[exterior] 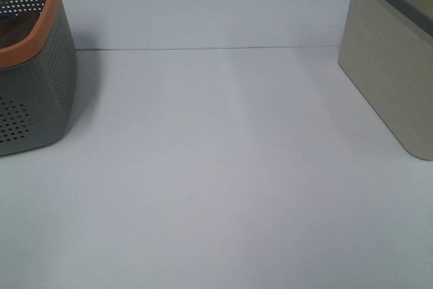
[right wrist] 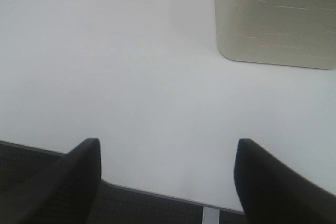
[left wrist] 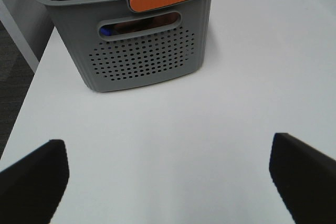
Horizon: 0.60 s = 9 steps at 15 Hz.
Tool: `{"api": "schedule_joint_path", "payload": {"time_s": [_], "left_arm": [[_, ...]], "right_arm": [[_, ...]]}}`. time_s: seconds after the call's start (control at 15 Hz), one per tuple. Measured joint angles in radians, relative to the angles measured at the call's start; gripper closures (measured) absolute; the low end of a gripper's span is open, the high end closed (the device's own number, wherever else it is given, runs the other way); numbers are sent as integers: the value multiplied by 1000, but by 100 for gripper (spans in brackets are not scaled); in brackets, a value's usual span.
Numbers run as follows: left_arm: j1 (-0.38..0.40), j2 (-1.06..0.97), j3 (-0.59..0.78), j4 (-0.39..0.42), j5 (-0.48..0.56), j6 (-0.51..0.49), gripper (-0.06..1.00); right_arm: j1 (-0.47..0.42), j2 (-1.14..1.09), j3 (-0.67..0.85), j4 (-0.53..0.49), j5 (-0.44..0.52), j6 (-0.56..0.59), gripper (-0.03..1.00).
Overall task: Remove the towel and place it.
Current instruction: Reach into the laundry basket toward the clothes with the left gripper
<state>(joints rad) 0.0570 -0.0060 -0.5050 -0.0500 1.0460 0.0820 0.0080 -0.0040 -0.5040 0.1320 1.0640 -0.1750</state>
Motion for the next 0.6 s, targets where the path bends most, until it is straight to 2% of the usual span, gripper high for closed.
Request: {"api": "schedule_joint_path", "payload": {"time_s": [0.6], "left_arm": [[0,0,0,0,0,8,-5]], "right_arm": [[0,0,0,0,0,0,34]]}}
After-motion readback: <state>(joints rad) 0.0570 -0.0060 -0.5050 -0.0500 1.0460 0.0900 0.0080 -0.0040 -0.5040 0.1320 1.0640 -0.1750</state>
